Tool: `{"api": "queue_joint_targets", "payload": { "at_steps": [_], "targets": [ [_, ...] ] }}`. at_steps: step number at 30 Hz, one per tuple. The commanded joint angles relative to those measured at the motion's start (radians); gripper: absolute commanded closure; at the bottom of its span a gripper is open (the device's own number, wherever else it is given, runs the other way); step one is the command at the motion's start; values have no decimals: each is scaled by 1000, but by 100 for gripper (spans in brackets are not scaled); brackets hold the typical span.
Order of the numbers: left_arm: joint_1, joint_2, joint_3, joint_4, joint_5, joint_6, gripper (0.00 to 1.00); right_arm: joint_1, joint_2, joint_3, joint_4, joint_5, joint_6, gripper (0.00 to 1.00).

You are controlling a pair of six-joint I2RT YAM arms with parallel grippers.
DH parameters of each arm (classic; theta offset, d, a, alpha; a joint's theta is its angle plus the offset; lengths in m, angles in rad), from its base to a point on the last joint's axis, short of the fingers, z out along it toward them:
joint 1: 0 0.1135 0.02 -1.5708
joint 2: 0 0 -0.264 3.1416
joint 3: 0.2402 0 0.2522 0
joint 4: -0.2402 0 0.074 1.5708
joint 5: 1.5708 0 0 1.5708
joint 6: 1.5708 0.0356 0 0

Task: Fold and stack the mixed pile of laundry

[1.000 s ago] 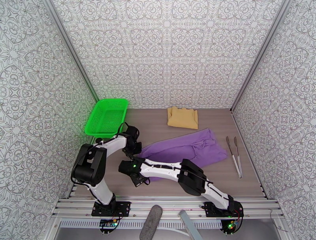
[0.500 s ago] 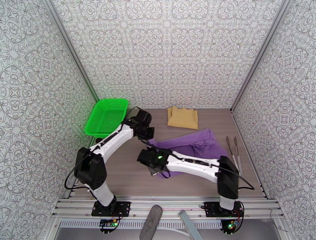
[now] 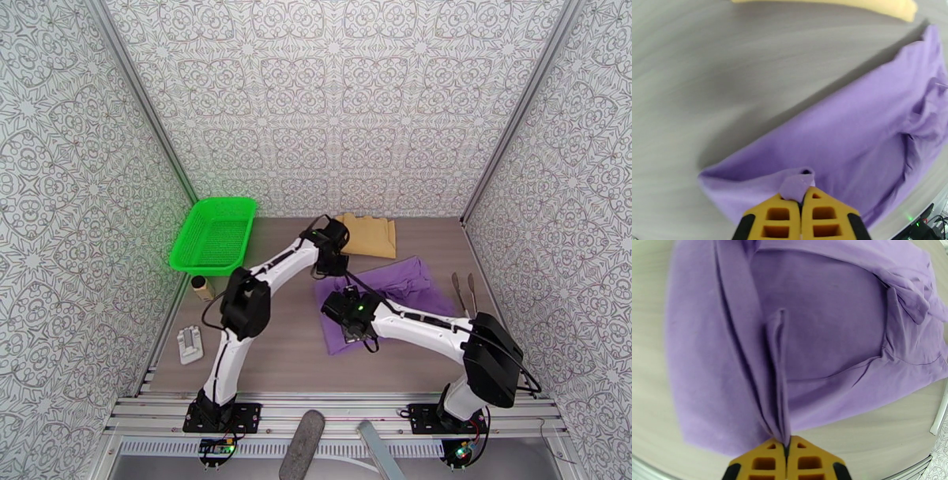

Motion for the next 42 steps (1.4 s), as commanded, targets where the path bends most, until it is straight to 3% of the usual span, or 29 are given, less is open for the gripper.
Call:
{"api": "queue_joint_targets", "payload": {
  "at_steps": [1,12,32,42],
  "targets": [
    [-7,45,85,-29,6,-19,100,-22,32,-23,51,35,-16,100],
    [-10,120,143,7,39,-24,100,-45,120,-53,86,51,-9,100],
    [-18,146,243,-33,70,-32,100,-60,-63,-91,12,94,37,100],
    [-18,222,301,-40,95,-44,100,-90,-36,-159,39,78,49,100]
  ]
}}
